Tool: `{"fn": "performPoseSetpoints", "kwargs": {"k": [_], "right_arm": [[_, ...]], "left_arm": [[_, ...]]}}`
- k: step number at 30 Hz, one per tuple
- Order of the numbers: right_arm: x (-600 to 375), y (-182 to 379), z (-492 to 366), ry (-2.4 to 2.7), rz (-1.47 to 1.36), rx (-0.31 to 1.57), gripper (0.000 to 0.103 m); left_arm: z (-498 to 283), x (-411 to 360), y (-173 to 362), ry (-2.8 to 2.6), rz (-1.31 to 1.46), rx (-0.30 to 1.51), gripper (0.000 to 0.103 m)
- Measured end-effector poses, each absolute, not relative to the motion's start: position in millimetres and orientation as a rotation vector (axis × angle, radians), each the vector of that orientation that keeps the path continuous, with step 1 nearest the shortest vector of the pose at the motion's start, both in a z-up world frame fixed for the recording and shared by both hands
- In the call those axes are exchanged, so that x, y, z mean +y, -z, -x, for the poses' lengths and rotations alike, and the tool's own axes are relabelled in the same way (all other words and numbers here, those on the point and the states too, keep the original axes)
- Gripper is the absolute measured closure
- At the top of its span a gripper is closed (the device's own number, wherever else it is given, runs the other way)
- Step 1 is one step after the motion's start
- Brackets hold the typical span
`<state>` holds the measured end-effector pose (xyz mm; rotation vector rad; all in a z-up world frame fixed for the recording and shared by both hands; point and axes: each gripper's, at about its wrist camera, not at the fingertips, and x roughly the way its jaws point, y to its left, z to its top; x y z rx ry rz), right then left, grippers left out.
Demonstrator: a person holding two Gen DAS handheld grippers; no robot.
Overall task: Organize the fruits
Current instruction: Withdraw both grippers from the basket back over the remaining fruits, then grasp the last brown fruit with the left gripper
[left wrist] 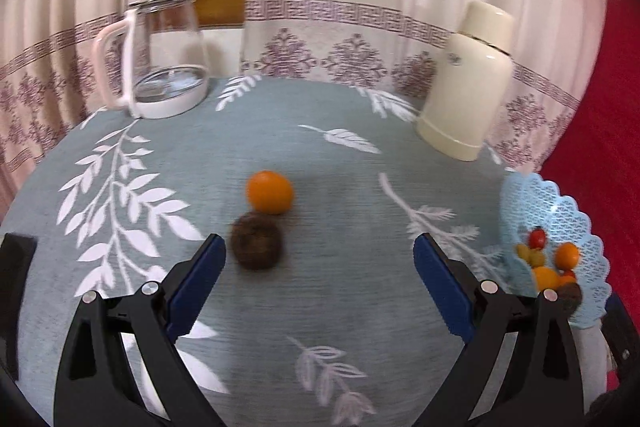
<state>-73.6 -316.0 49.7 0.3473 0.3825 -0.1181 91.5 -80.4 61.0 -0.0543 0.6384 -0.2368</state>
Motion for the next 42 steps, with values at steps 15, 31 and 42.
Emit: {"fn": "performPoseSetpoints", "kwargs": {"k": [15,31,42], "right_arm": [[-284,-47,64,-0.078,-0.272,0.453,0.014],[-278,-45,59,-0.086,-0.254,0.483,0.014],[-277,-44,57,-0.081,-0.248,0.497,0.014]], "left_arm": [[-135,-53,-35,0.113,0.033,0.753,0.007],[-160,-60,-19,0.124,0.016,0.845,0.036],[-154,-56,-19,0.191,0.055,0.823,0.061]]}}
